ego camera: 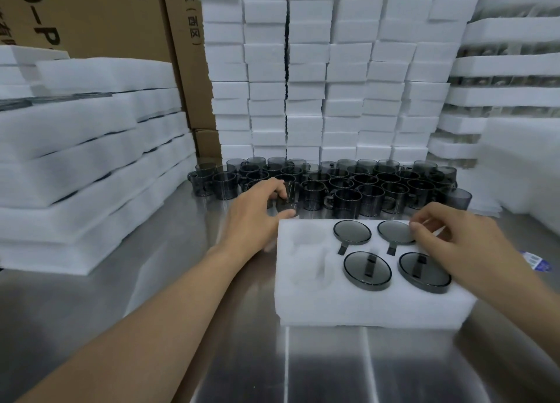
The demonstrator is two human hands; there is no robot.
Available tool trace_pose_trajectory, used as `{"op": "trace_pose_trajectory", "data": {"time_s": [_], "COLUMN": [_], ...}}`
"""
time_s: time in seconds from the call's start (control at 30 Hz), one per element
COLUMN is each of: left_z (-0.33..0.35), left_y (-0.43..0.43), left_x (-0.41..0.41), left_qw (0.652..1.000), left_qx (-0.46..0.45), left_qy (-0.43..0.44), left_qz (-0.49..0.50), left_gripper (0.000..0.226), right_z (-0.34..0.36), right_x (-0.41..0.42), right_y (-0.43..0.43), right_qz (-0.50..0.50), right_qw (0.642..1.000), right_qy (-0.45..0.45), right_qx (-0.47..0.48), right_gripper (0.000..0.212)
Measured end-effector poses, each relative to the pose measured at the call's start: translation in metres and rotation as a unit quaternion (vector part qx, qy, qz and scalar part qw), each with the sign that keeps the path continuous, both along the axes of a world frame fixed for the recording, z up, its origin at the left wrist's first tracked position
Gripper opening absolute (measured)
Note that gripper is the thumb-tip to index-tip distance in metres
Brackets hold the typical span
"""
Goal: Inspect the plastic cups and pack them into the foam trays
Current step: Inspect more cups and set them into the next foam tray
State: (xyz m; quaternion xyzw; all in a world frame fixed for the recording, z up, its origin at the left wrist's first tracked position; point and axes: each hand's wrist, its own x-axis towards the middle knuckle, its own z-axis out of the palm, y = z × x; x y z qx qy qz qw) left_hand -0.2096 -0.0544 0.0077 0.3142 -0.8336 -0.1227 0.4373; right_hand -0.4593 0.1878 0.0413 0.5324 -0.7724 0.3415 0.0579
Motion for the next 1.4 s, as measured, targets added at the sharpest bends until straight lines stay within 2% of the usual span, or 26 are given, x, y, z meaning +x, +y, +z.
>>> {"op": "trace_pose_trajectory", "data": {"time_s": [0.23, 0.57, 0.63, 0.73, 0.87, 0.93, 1.0, 1.07, 1.13, 1.2, 1.33, 1.4], "left_z": [0.018, 0.085, 0.092, 0.102, 0.115, 0.119, 0.121, 0.121, 0.119, 0.116, 0.114, 0.114], "left_y": [0.019, 0.058, 0.069, 0.080, 0.086, 0.087, 0.086, 0.084, 0.082, 0.081, 0.077, 0.077], "left_x": [-0.001, -0.023, -0.026, -0.028, -0.030, -0.030, -0.028, -0.026, -0.025, -0.026, -0.024, -0.023], "left_qw": [0.983, 0.942, 0.938, 0.928, 0.870, 0.825, 0.755, 0.696, 0.665, 0.656, 0.664, 0.675], "left_qx": [-0.127, -0.166, -0.127, 0.007, 0.227, 0.346, 0.463, 0.541, 0.577, 0.590, 0.592, 0.586], "left_qy": [0.133, 0.280, 0.305, 0.341, 0.376, 0.370, 0.357, 0.353, 0.357, 0.358, 0.350, 0.342], "left_qz": [-0.012, -0.080, -0.100, -0.153, -0.223, -0.252, -0.297, -0.313, -0.311, -0.304, -0.294, -0.289], "left_gripper": [0.060, 0.064, 0.062, 0.063, 0.062, 0.056, 0.051, 0.056, 0.061, 0.061, 0.062, 0.061], "right_z": [-0.002, -0.003, -0.003, -0.003, -0.004, -0.005, -0.005, -0.004, -0.003, -0.003, 0.002, 0.003], "right_x": [-0.003, -0.005, -0.005, -0.005, -0.004, -0.005, -0.005, -0.005, -0.004, -0.003, 0.002, 0.005], "right_y": [0.000, 0.000, 0.000, 0.000, 0.001, 0.001, 0.001, 0.000, 0.000, 0.001, 0.003, 0.005], "right_qz": [0.012, 0.018, 0.019, 0.021, 0.024, 0.021, 0.018, 0.018, 0.021, 0.023, 0.022, 0.017], "right_qw": [1.000, 1.000, 1.000, 0.999, 0.999, 0.999, 0.999, 0.999, 0.999, 0.999, 0.999, 1.000], "right_qy": [-0.013, -0.015, -0.015, -0.024, -0.037, -0.044, -0.046, -0.043, -0.041, -0.040, -0.036, -0.003], "right_qx": [0.001, 0.001, 0.003, 0.008, 0.008, 0.009, 0.008, 0.010, 0.012, 0.011, 0.013, 0.008], "right_gripper": [0.009, 0.013, 0.013, 0.012, 0.010, 0.009, 0.008, 0.008, 0.008, 0.008, 0.010, 0.010]}}
